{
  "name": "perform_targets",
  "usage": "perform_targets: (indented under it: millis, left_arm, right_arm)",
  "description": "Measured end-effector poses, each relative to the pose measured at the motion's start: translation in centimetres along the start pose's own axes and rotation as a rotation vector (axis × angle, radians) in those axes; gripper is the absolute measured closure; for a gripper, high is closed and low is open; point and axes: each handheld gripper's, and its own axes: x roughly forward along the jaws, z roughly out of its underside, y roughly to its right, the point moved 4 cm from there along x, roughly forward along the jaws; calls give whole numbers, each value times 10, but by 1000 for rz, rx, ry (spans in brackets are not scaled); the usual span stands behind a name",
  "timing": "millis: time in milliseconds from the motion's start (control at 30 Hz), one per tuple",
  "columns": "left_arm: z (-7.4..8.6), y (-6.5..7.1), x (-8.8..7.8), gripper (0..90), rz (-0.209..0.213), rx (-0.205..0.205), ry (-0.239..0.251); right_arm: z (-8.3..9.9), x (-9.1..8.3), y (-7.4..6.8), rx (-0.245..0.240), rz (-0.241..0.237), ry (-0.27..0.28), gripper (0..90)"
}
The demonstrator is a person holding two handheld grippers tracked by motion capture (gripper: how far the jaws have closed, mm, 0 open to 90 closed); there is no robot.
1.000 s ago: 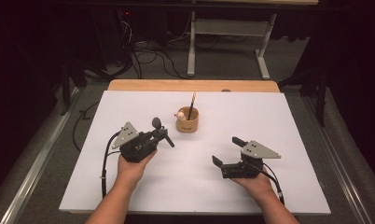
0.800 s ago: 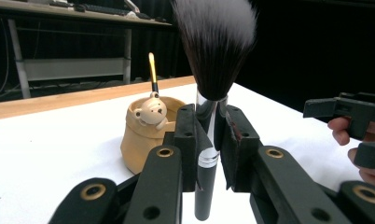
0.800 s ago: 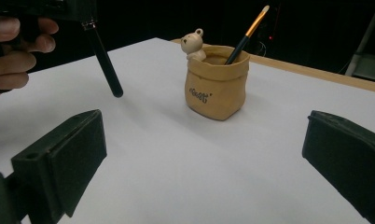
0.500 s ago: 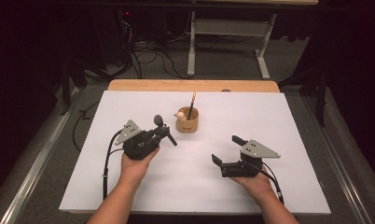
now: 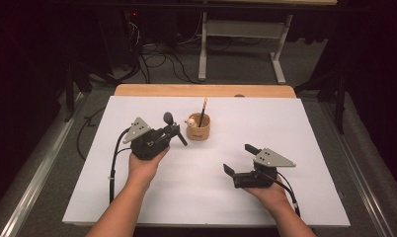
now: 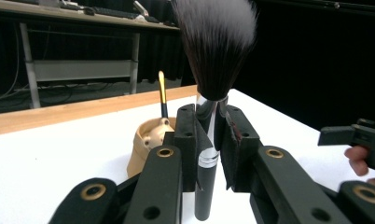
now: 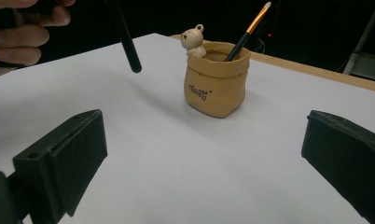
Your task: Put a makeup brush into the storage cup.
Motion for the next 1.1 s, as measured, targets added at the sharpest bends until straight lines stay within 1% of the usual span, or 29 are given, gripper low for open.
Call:
perform_targets:
  millis: [67, 100, 133, 200, 300, 333, 367, 433, 500, 567, 600, 667, 700, 767, 900, 933, 967, 1000, 1067, 1100]
  left_arm:
    - [-2, -2, 2, 778, -1, 7, -6]
    - [-4, -2, 3, 778, -3, 1, 1]
    - [-5, -3, 3, 778, -3, 7, -3]
    - [-8, -3, 5, 778, -6, 1, 6]
    - [-12, -5, 8, 778, -8, 0, 3]
    - [-13, -6, 9, 778, -11, 6, 0]
    - [-15, -6, 10, 779, -12, 1, 8]
    - [-17, -8, 12, 778, -14, 13, -1]
    - [-20, -8, 15, 778, -16, 13, 2]
    - [-22, -9, 17, 778, -16, 16, 0]
    - [-24, -9, 18, 779, -16, 21, -3]
    - [-26, -8, 21, 778, -15, 17, 2]
    - [-27, -9, 22, 778, -15, 25, -2]
    - [-29, -8, 24, 778, -15, 20, 3]
    - [-31, -10, 29, 778, -15, 22, -3]
    - [-32, -11, 30, 779, -16, 21, -5]
    - [-32, -12, 31, 778, -17, 20, -5]
    - [-34, -13, 33, 778, -17, 9, 2]
    - [-35, -13, 36, 779, -18, 20, -7]
    - [-36, -13, 38, 778, -18, 15, -2]
  right_arm:
    - [0, 0, 0, -2, -5, 4, 18]
    - [0, 0, 0, -1, -2, 1, 18]
    - [0, 0, 0, 1, -2, -2, 17]
    - [0, 0, 0, 0, -9, -1, 18]
    - [1, 1, -1, 5, -9, -6, 18]
    - [1, 1, -1, -2, -9, -4, 18]
    - [1, 1, -1, -2, -9, -6, 18]
    - [1, 1, -1, 5, -11, -6, 18]
    - [0, 1, -1, -5, -10, 0, 17]
    - [0, 1, -1, -4, -11, 0, 18]
    - [1, 0, -1, 7, -10, -4, 18]
    - [0, 0, -1, 5, -10, -3, 18]
    - [0, 0, -1, 4, -12, -1, 18]
    - [0, 0, -1, 2, -13, -3, 18]
    - [0, 1, -1, -4, -13, 0, 18]
    - [1, 1, -1, 6, -12, -3, 18]
    - [1, 1, -1, 1, -14, -3, 18]
    - [1, 1, -1, 6, -14, -4, 18]
    - [1, 1, -1, 2, -15, -6, 18]
    - [1, 1, -1, -1, -15, -6, 18]
